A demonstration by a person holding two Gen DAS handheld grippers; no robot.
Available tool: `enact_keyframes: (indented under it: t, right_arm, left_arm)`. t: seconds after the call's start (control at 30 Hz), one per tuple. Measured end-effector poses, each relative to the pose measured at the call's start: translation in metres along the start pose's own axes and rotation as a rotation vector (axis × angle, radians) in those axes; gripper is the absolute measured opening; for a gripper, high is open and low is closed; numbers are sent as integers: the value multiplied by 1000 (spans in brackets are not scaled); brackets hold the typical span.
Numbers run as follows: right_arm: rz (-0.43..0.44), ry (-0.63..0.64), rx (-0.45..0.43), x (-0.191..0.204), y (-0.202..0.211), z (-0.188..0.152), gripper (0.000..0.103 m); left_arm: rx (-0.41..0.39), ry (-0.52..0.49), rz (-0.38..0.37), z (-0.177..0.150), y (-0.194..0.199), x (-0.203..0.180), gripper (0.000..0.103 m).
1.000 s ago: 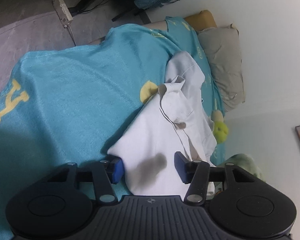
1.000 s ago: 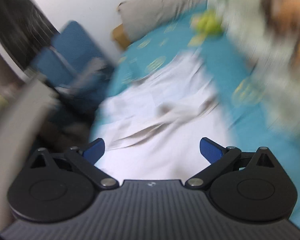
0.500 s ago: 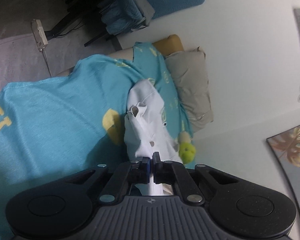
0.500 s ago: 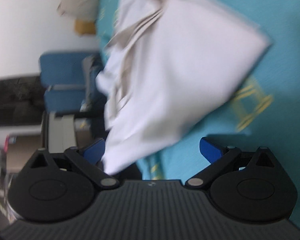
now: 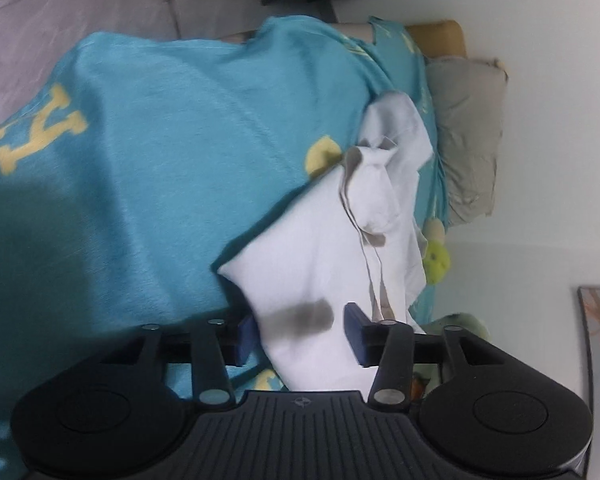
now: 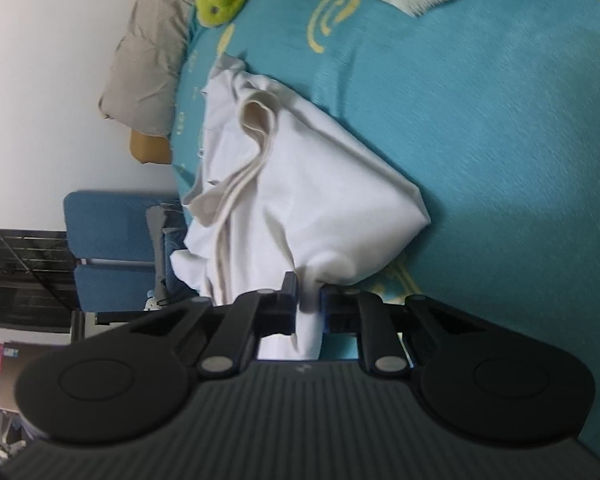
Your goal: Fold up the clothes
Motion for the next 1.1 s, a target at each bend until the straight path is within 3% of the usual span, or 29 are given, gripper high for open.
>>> enact_keyframes:
  t: [0.03,0.1,0.17,0.27,0.4,0.53,0.77,0.93,1.1]
  right_arm:
    - [13,10,-7,2,3,2,12]
    - [40,30,-21,7,8,7,10]
    - [66,51,-36,12,14,11,9]
    - [95,105,-42,24,19,8,8]
    - [96,207,-37,47,29,3,7]
    - [128,260,-27,76,54,2,7]
    - [160,387,-23,117,131,-24,7]
    - [159,437,-34,102,186,-53,7]
    - [159,442,-29,79,221,-72,7]
  left_arm:
    - [4,-26,0,0,-2,-4,59]
    - [-3,-56,10,-1,-5,-7,49]
    - [-20,-65,8,-1,-4,-6,15]
    - [-64,-81,-13,1,3,-9,6]
    - [-168,-188,-36,2,29,-37,3]
    - [-216,-275,-93,-3,67,-77,2]
    - [-294,-393,-132,-52,143,-134,2]
    - [-310,-416,-113,-108,203,-129,2]
    - [-271,-370,-70,-138,230,-111,2]
Point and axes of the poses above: each gripper's, at about its wrist camera, not at the fingertips, and y roughly against the way its jaws point, x to its left, z to its top, the point moved 1 cm from there along -y, roughly the way its jaws point, and after that the axes turned 7 degrees about -y, right-handed, at the moved point
